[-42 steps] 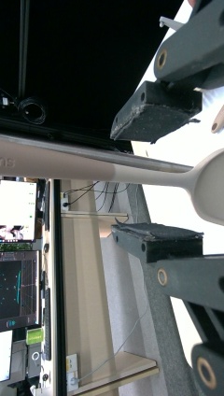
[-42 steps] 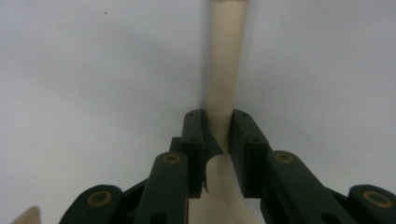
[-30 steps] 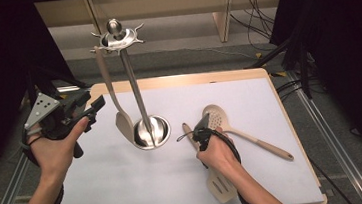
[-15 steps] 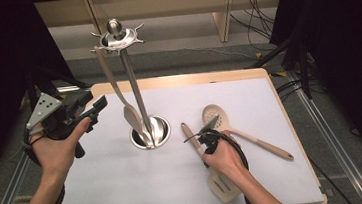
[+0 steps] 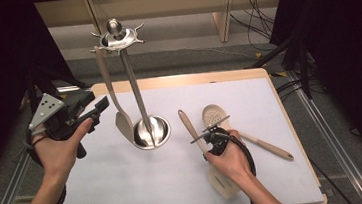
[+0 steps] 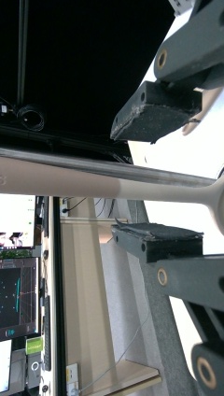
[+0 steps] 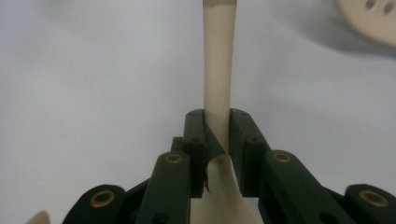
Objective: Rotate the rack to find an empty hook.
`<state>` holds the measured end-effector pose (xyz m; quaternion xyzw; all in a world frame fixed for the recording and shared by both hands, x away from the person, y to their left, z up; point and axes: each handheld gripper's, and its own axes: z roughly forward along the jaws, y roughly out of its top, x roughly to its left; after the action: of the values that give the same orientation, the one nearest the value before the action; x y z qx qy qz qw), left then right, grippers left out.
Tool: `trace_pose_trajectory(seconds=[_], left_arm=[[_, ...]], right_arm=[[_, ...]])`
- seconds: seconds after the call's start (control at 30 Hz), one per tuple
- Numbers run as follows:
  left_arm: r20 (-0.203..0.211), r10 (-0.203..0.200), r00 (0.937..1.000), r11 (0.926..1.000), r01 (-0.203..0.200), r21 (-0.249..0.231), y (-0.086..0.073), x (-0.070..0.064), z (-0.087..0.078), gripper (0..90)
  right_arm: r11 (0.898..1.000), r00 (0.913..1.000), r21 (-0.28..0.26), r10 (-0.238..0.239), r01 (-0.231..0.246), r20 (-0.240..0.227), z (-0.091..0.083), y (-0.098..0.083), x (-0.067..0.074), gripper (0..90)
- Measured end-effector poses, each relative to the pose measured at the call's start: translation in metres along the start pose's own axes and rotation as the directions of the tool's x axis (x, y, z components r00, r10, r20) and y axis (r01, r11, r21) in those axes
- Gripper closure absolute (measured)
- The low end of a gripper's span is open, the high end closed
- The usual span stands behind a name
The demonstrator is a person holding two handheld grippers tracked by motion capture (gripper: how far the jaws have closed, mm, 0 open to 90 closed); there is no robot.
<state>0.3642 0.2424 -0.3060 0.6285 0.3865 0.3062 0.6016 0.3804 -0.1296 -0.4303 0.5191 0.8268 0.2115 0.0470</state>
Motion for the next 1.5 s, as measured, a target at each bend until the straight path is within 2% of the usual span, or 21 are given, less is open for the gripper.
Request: trace_pose_trajectory(seconds=[0.17, 0.23, 0.27, 0.4, 0.43, 0.5, 0.53, 0.6, 0.63, 0.73, 0.77, 0.93, 1.0, 1.07, 1.13, 1.2, 1.27, 1.3, 1.37, 1.4, 1.5], left_arm=[[0.012, 0.005, 0.9999, 1.0000, -0.005, -0.007, 0.000, -0.002, 0.001, 46.9], [0.016, 0.010, 0.9998, 0.9999, -0.010, -0.010, 0.000, -0.004, 0.001, 47.0], [0.020, 0.012, 0.9997, 0.9999, -0.012, -0.010, 0.000, -0.004, 0.001, 47.0], [0.026, 0.018, 0.9995, 0.9997, -0.018, -0.019, 0.001, -0.007, 0.000, 47.2], [0.029, 0.020, 0.9994, 0.9996, -0.019, -0.020, 0.001, -0.007, 0.000, 47.2], [0.035, 0.019, 0.9992, 0.9996, -0.019, -0.022, 0.001, -0.009, 0.000, 47.2], [0.044, 0.021, 0.9988, 0.9996, -0.020, -0.022, 0.001, -0.010, 0.001, 47.2], [0.058, 0.024, 0.9980, 0.9995, -0.023, -0.024, 0.000, -0.013, 0.002, 47.3], [0.065, 0.028, 0.9975, 0.9994, -0.027, -0.021, -0.001, -0.014, 0.003, 47.3], [0.083, 0.030, 0.9961, 0.9995, -0.028, -0.017, -0.002, -0.018, 0.007, 47.2], [0.089, 0.032, 0.9956, 0.9994, -0.030, -0.015, -0.002, -0.019, 0.007, 47.1], [0.113, 0.029, 0.9931, 0.9996, -0.028, -0.010, -0.001, -0.025, 0.011, 46.2], [0.123, 0.029, 0.9920, 0.9996, -0.028, -0.006, -0.001, -0.027, 0.012, 46.0], [0.133, 0.031, 0.9907, 0.9995, -0.031, -0.003, -0.001, -0.030, 0.014, 45.7], [0.147, 0.034, 0.9886, 0.9993, -0.036, 0.009, -0.001, -0.033, 0.017, 45.4], [0.157, 0.043, 0.9867, 0.9986, -0.047, 0.023, -0.002, -0.036, 0.020, 44.8], [0.169, 0.043, 0.9846, 0.9982, -0.050, 0.033, -0.003, -0.041, 0.022, 44.7], [0.175, 0.045, 0.9836, 0.9980, -0.052, 0.036, -0.004, -0.043, 0.023, 44.6], [0.185, 0.049, 0.9815, 0.9975, -0.058, 0.042, -0.004, -0.046, 0.026, 44.4], [0.189, 0.043, 0.9810, 0.9975, -0.053, 0.047, -0.005, -0.048, 0.027, 44.4], [0.203, 0.047, 0.9781, 0.9968, -0.059, 0.054, -0.004, -0.053, 0.031, 44.3]], right_arm=[[0.987, 0.9967, -0.140, -0.079, 0.076, -0.018, -0.010, -0.006, -0.003, 78.3], [0.982, 0.9957, -0.168, -0.088, 0.082, -0.029, -0.013, -0.007, -0.003, 78.2], [0.977, 0.9956, -0.194, -0.094, 0.091, -0.006, -0.015, -0.008, -0.003, 78.2], [0.965, 0.9963, -0.255, -0.080, 0.069, -0.033, -0.022, -0.012, -0.002, 78.2], [0.959, 0.9967, -0.277, -0.073, 0.061, -0.035, -0.023, -0.014, -0.002, 78.2], [0.943, 0.9921, -0.317, -0.122, 0.106, -0.029, -0.025, -0.014, -0.006, 78.2], [0.947, 0.9950, -0.313, -0.094, 0.078, -0.035, -0.027, -0.016, -0.004, 78.2], [0.934, 0.9939, -0.345, -0.108, 0.094, -0.022, -0.030, -0.018, -0.005, 78.2], [0.937, 0.9946, -0.342, -0.095, 0.075, -0.042, -0.032, -0.019, -0.005, 78.2], [0.928, 0.9952, -0.368, -0.087, 0.065, -0.045, -0.036, -0.024, -0.005, 78.2], [0.917, 0.9939, -0.388, -0.109, 0.092, -0.022, -0.037, -0.025, -0.005, 78.2], [0.902, 0.9937, -0.422, -0.111, 0.095, -0.014, -0.043, -0.029, -0.005, 78.2], [0.885, 0.9911, -0.452, -0.132, 0.114, -0.010, -0.045, -0.030, -0.004, 78.2], [0.888, 0.9956, -0.456, -0.088, 0.063, -0.033, -0.049, -0.032, 0.002, 78.2], [0.872, 0.9929, -0.480, -0.118, 0.097, -0.015, -0.051, -0.031, 0.002, 78.2], [0.876, 0.9930, -0.477, -0.110, 0.076, -0.044, -0.053, -0.030, 0.005, 78.2], [0.875, 0.9929, -0.477, -0.112, 0.080, -0.039, -0.055, -0.030, 0.007, 78.2], [0.863, 0.9900, -0.493, -0.139, 0.110, -0.023, -0.054, -0.030, 0.007, 78.2], [0.857, 0.9924, -0.507, -0.120, 0.088, -0.029, -0.056, -0.030, 0.011, 78.2], [0.856, 0.9912, -0.507, -0.131, 0.102, -0.021, -0.057, -0.030, 0.011, 78.2], [0.857, 0.9913, -0.511, -0.119, 0.074, -0.056, -0.060, -0.029, 0.014, 78.2]])
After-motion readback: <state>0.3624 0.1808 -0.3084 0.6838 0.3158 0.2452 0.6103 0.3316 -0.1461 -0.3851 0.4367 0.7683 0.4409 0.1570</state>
